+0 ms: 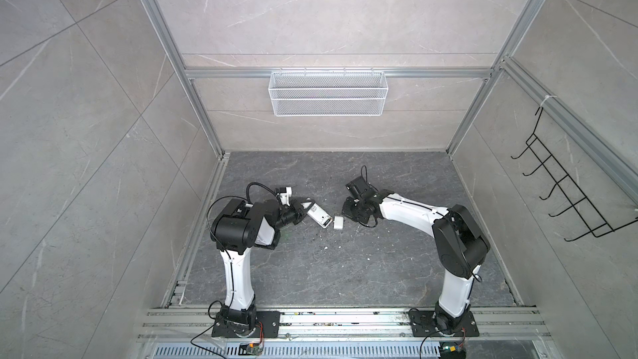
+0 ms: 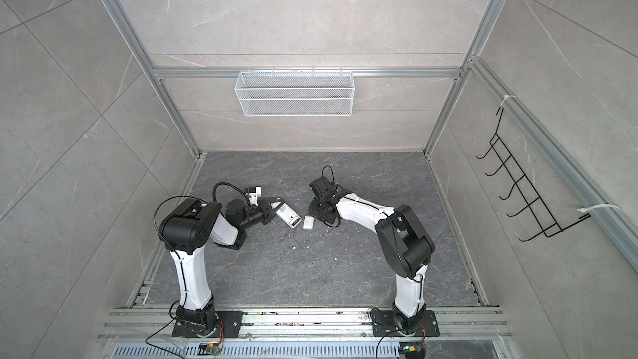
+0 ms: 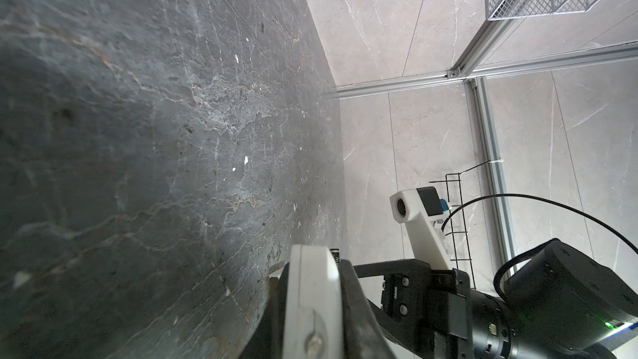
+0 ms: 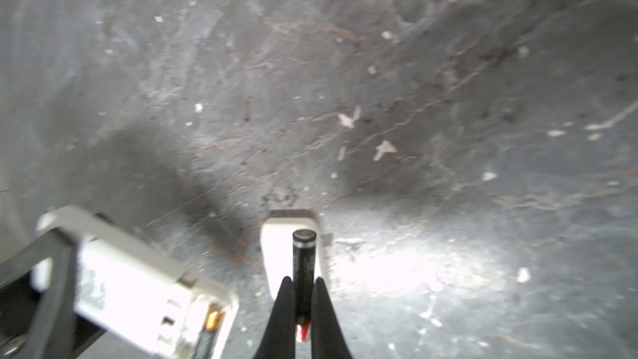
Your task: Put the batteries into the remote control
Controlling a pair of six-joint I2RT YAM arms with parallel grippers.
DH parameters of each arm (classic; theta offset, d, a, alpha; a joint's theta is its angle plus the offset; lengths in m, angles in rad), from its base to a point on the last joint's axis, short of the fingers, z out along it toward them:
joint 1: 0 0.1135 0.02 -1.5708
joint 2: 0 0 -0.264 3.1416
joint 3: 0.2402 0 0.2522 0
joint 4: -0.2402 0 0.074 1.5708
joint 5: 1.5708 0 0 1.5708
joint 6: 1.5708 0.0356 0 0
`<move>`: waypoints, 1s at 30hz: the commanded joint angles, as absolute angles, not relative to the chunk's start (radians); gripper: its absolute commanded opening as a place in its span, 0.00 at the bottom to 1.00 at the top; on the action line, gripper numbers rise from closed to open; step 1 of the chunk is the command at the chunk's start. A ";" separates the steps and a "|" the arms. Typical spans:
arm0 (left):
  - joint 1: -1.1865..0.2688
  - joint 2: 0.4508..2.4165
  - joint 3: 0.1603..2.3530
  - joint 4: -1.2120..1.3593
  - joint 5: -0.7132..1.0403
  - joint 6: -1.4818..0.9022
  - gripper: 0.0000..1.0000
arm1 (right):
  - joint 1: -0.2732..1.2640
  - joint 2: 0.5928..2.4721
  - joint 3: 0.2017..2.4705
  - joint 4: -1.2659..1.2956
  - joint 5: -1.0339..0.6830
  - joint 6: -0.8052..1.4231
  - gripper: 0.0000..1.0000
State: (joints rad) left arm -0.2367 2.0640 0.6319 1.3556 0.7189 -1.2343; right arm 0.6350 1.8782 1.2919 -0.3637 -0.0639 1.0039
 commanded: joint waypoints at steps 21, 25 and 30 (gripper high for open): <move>-0.261 2.088 0.682 1.414 0.770 -1.232 0.08 | 0.695 1.813 1.126 0.033 -0.349 1.334 0.11; -0.259 2.083 0.679 1.416 0.770 -1.225 0.09 | 0.695 1.823 1.101 0.072 -0.366 1.362 0.11; -0.258 2.080 0.678 1.416 0.772 -1.221 0.09 | 0.695 1.826 1.072 0.107 -0.383 1.388 0.11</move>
